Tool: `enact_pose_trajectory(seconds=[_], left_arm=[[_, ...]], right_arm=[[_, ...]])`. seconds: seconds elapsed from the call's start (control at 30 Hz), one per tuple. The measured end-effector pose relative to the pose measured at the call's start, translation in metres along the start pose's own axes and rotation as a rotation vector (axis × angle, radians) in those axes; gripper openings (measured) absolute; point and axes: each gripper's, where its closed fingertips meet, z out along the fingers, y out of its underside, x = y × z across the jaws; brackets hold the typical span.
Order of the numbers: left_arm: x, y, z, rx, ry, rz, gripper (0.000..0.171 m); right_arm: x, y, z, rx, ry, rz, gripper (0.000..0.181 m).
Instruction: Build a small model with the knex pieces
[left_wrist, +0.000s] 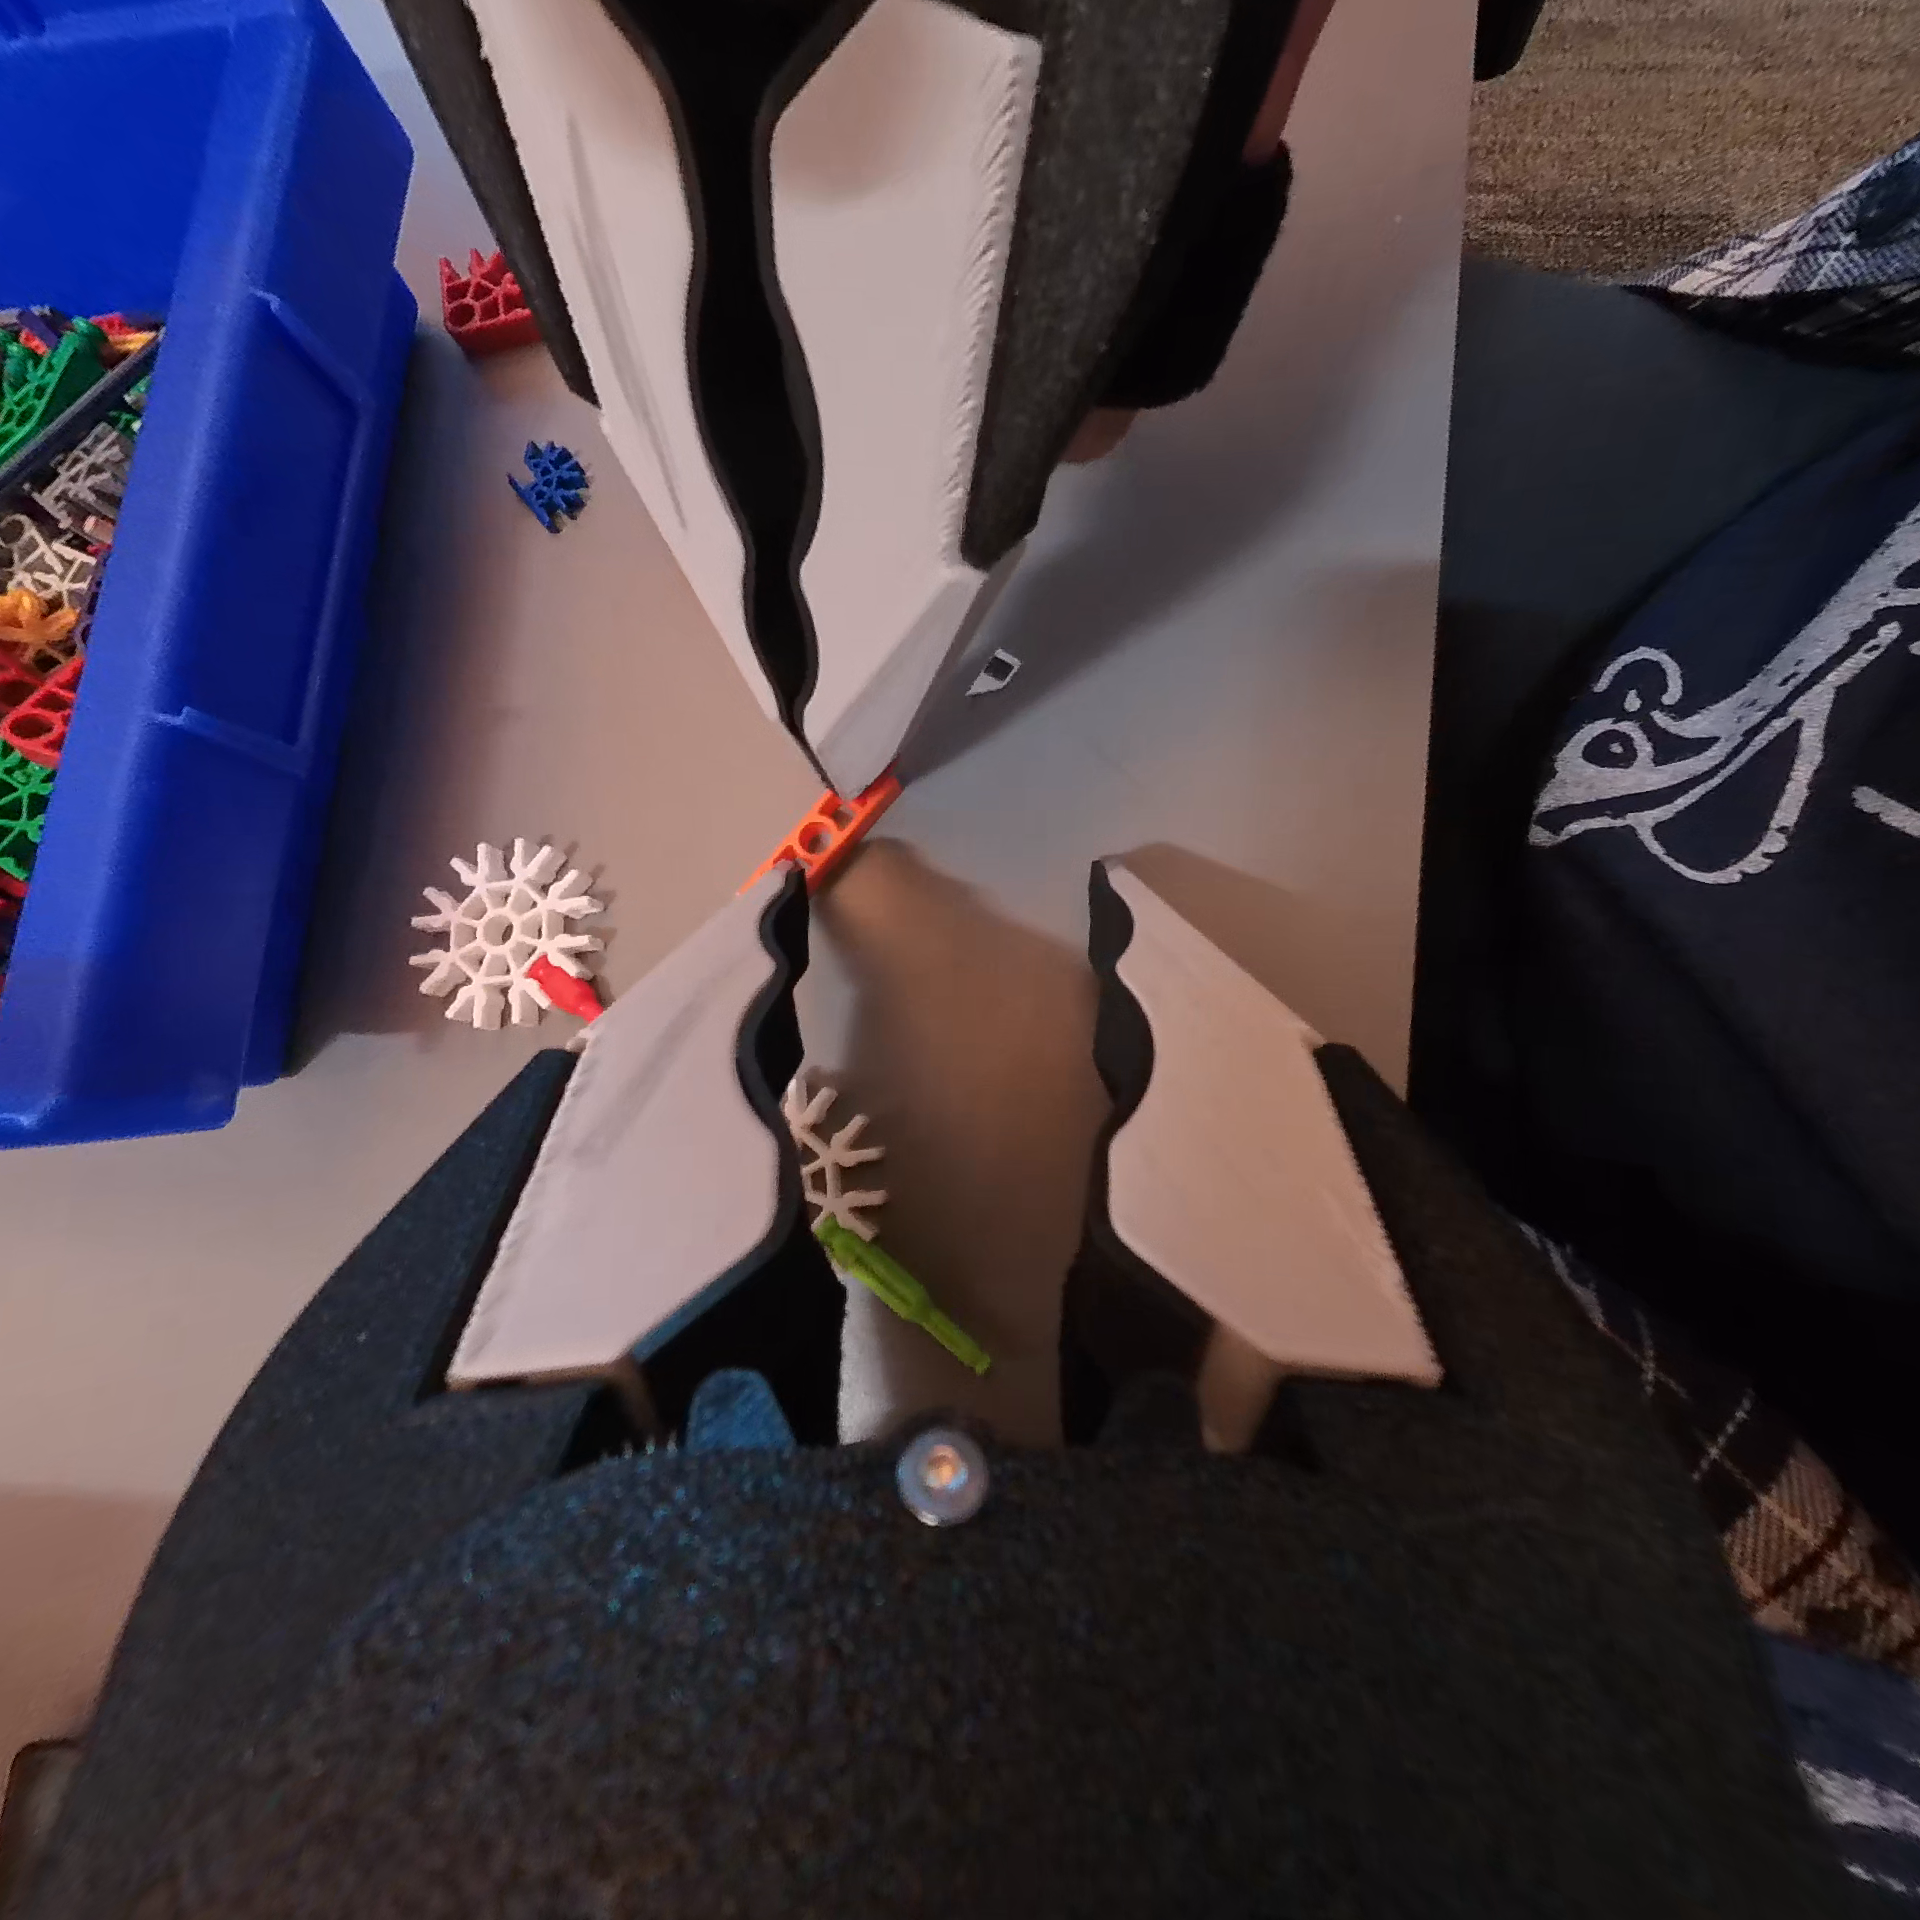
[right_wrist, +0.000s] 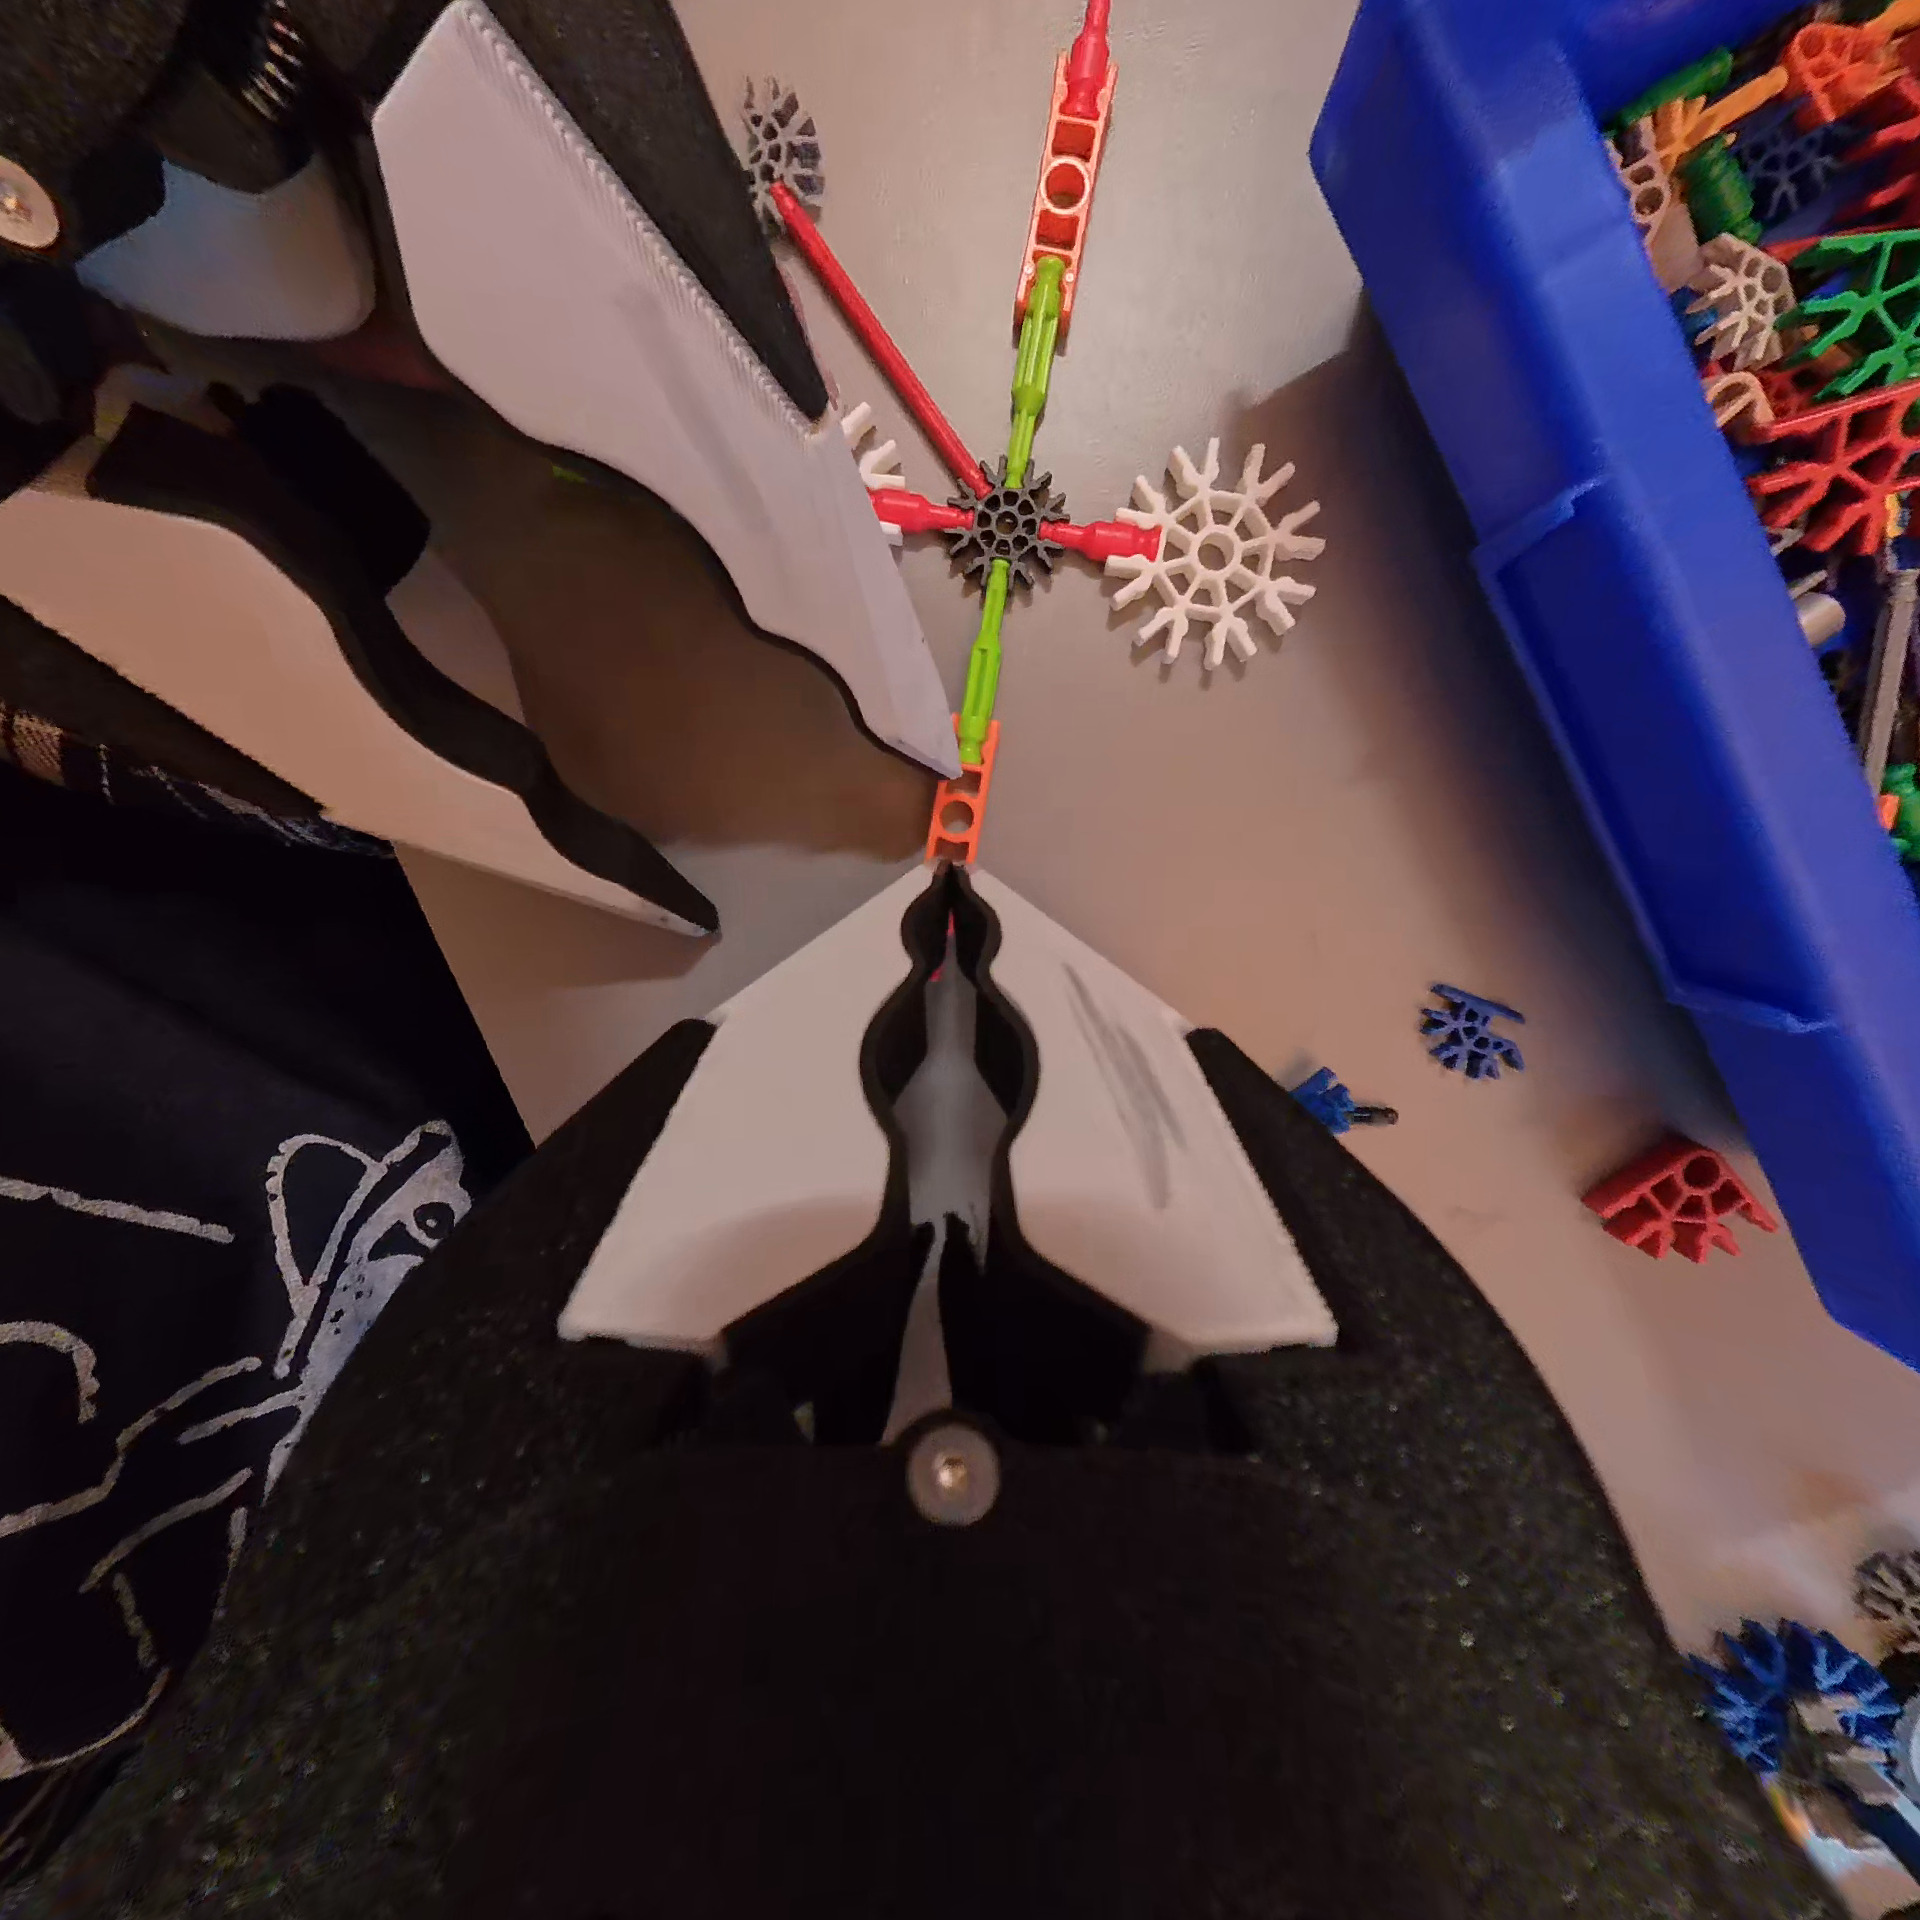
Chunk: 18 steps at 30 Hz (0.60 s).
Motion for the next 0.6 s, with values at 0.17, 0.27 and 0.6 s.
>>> enact_pose_trajectory(seconds=[0.17, 0.27, 0.6], left_arm=[[0.0005, -0.0002, 0.0002, -0.001, -0.003, 0.002, 0.053], [0.0004, -0.0002, 0.0002, 0.001, -0.004, 0.002, 0.053], [0.0005, -0.0008, 0.0014, 0.008, -0.004, -0.001, 0.053]], right_arm=[[-0.0013, 0.0012, 0.0001, 0.006, 0.001, -0.023, 0.000], [-0.0017, 0.0016, 0.0005, 0.018, 0.012, -0.042, 0.000], [-0.0014, 0.0011, 0.0020, 0.112, 0.044, -0.023, 0.000]])
